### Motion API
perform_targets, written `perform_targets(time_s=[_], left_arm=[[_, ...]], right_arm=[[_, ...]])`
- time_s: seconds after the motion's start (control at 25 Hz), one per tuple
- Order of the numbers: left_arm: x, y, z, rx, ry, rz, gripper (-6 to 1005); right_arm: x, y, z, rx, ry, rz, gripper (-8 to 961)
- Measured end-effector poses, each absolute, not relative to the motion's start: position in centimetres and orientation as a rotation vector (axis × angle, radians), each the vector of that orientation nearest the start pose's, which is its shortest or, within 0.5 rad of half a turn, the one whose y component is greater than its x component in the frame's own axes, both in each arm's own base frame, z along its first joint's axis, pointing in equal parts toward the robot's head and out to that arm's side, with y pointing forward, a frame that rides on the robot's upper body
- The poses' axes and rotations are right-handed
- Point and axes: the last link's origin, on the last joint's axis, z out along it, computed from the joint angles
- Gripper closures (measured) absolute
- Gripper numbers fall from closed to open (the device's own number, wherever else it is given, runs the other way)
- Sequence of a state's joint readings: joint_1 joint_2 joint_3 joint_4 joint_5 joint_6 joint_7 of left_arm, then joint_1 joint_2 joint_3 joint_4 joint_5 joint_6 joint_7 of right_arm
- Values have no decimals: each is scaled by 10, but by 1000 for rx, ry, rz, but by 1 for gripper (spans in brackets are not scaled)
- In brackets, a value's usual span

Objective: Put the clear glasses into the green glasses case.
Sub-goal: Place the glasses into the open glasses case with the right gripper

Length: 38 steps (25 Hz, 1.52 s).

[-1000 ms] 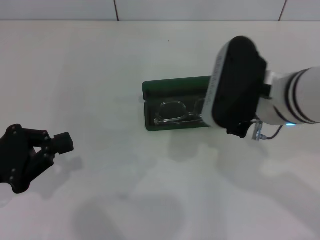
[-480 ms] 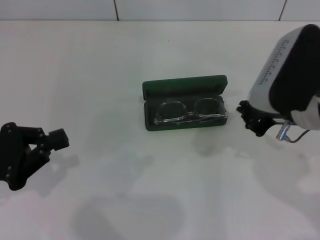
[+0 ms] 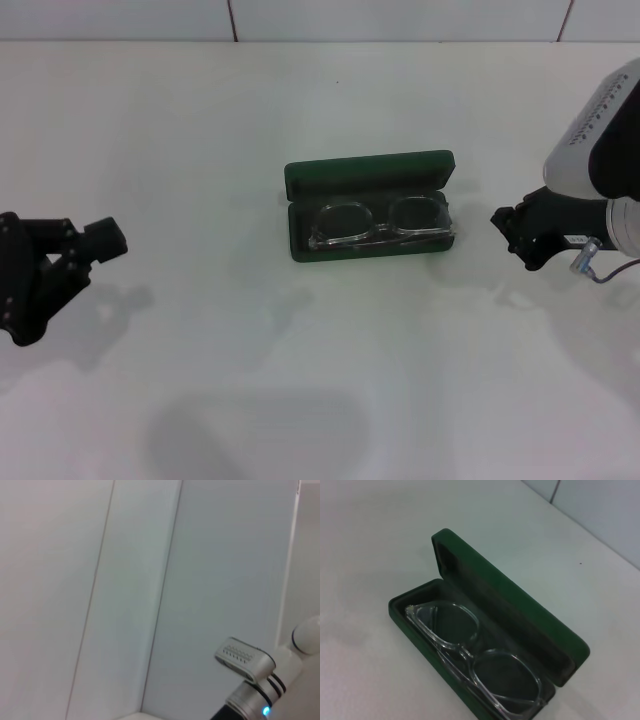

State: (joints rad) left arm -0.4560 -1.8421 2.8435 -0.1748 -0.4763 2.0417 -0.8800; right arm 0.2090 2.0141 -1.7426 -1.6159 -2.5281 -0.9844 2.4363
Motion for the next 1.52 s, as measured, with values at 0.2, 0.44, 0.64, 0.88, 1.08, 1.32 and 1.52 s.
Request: perform_targets(time_s=[0.2,0.44,0.64,0.88,1.08,1.32,1.52], left_arm=[[-310,244,66,-2539,-421,-1254,957],[-309,245,66,-2538,-418,-1256,957],[-308,245,64,-2536,-421,-1262,957],[-308,244,63,-2535,-425,-1265,957],[-308,245,63,-2523,-426,-1270,957],[-309,244,64,-2516,-427,-1271,957],[-309,244,65,-2504,-427,-1274,957]], right_arm=[[202,327,-19,-2488,470,-147,947],[206,330,-30,-2530,503,-115,948],[209,333,-33,-2529,506,-120,948],[210,338,-35,-2522,499,-118,949],[208,341,-35,-2514,490,-102,949],[205,344,-37,-2546,495,-45,950],[204,349,-38,-2554,497,-25,951]])
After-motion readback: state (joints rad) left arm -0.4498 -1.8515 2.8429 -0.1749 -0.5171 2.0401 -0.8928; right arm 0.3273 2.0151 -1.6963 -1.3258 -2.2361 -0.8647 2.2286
